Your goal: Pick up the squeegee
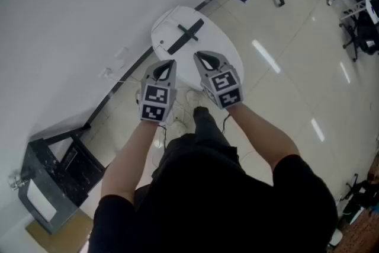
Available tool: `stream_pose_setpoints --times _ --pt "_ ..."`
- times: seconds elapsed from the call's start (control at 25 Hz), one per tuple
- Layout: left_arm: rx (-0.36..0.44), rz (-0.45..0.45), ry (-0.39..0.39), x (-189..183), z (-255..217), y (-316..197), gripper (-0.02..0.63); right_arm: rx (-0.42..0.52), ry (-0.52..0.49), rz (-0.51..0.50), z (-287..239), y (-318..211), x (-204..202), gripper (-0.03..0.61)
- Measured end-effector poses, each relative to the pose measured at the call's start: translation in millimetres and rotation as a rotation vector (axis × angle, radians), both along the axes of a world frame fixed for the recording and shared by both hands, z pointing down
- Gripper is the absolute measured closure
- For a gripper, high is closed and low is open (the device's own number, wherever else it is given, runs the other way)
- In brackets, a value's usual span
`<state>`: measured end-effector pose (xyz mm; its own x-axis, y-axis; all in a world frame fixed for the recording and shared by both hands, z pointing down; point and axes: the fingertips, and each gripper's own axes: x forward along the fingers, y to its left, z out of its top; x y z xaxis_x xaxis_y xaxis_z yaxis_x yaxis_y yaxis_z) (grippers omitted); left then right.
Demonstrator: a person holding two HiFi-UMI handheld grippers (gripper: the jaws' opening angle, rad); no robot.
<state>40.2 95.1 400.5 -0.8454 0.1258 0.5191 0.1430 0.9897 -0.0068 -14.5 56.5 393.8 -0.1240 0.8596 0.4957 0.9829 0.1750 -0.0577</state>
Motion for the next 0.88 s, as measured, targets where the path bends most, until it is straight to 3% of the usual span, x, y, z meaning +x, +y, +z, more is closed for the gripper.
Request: stream_pose_setpoints --times 0.48,0.88 --pt "0.025 -0.096 0.114 -126 130 100 0.611 0.117 0.038 -0.089 171 115 -132 0.457" --pt "0.074 -0.170 0.186 -160 224 152 0.611 0.226 0.078 -0.170 300 193 -173 0.417"
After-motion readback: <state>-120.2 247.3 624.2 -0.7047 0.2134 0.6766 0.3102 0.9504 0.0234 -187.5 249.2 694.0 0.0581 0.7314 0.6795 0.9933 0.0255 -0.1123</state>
